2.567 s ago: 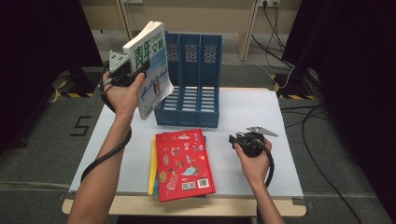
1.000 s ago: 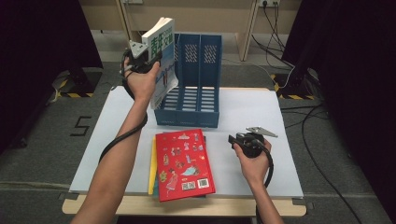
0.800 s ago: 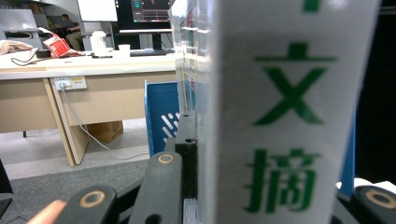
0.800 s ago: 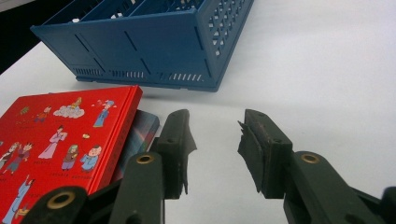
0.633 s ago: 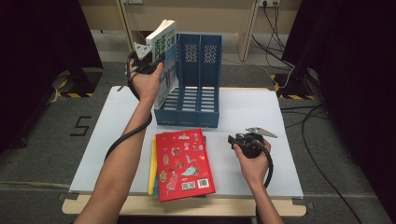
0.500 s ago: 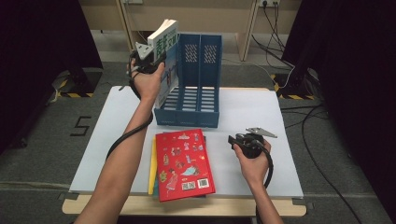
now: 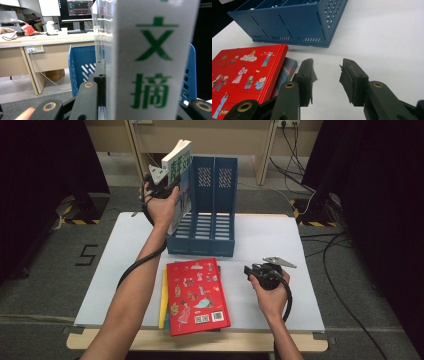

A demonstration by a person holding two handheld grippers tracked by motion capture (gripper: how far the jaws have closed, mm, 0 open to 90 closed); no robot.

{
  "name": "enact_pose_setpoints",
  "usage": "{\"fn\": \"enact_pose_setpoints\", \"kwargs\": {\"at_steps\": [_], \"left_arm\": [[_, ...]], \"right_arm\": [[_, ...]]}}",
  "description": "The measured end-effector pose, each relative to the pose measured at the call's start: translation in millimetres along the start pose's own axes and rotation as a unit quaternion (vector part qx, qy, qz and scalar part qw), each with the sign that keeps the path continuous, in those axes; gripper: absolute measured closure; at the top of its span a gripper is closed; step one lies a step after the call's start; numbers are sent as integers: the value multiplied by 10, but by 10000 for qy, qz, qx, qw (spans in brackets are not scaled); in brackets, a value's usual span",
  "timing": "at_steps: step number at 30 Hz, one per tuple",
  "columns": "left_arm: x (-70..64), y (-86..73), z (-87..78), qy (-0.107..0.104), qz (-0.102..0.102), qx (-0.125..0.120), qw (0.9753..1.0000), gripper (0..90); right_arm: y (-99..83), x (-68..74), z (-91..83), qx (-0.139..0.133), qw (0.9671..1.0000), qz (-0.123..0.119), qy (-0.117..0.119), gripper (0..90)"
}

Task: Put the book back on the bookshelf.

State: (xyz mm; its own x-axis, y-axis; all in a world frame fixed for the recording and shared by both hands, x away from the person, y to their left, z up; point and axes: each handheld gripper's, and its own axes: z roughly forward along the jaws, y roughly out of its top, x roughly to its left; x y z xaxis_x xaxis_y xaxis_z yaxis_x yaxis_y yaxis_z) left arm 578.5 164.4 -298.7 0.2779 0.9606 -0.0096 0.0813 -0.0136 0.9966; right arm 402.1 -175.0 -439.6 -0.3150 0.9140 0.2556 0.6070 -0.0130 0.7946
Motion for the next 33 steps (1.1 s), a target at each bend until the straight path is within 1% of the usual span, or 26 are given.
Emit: {"fn": "enact_pose_setpoints", "kwargs": {"at_steps": [1,2,5,7,10,13,15,16,27,28,29,30,33], "left_arm": [[1,-5,9,-2,-1,9,10000,736],[4,-13,24,7,-7,27,10000,736],[15,-34,49,33,-18,65,10000,736],[24,-58,75,33,-2,86,10000,736],[27,-84,103,22,30,116,9999,736],[29,-100,120,18,13,127,9999,736],[25,-109,130,13,10,123,9999,737],[24,-112,135,13,18,129,9999,736],[31,-172,204,35,1,173,9998,736],[36,-180,210,41,-17,170,9998,736],[43,-190,215,48,-21,166,9998,736],[49,-202,219,41,-27,154,9999,736],[56,-237,228,50,-6,175,9998,735]], "right_arm": [[-2,4,0,-2,10000,44,0,618],[-1,-7,-2,-11,10000,-2,-10,618],[-3,-19,-3,-11,10000,9,-42,618],[-7,-12,0,5,10000,73,-27,618],[-8,-15,5,4,10000,19,-25,618],[-15,-10,11,23,10000,28,-12,618],[-20,-10,15,16,10000,-12,-32,618],[-21,-3,15,35,10000,22,-13,618],[-31,-5,14,37,10000,-15,0,618],[-36,6,15,59,10000,37,3,618],[-42,7,20,49,10000,34,9,618],[-46,-3,23,40,10000,-36,16,618],[-53,3,20,70,10000,-7,15,618]]}}
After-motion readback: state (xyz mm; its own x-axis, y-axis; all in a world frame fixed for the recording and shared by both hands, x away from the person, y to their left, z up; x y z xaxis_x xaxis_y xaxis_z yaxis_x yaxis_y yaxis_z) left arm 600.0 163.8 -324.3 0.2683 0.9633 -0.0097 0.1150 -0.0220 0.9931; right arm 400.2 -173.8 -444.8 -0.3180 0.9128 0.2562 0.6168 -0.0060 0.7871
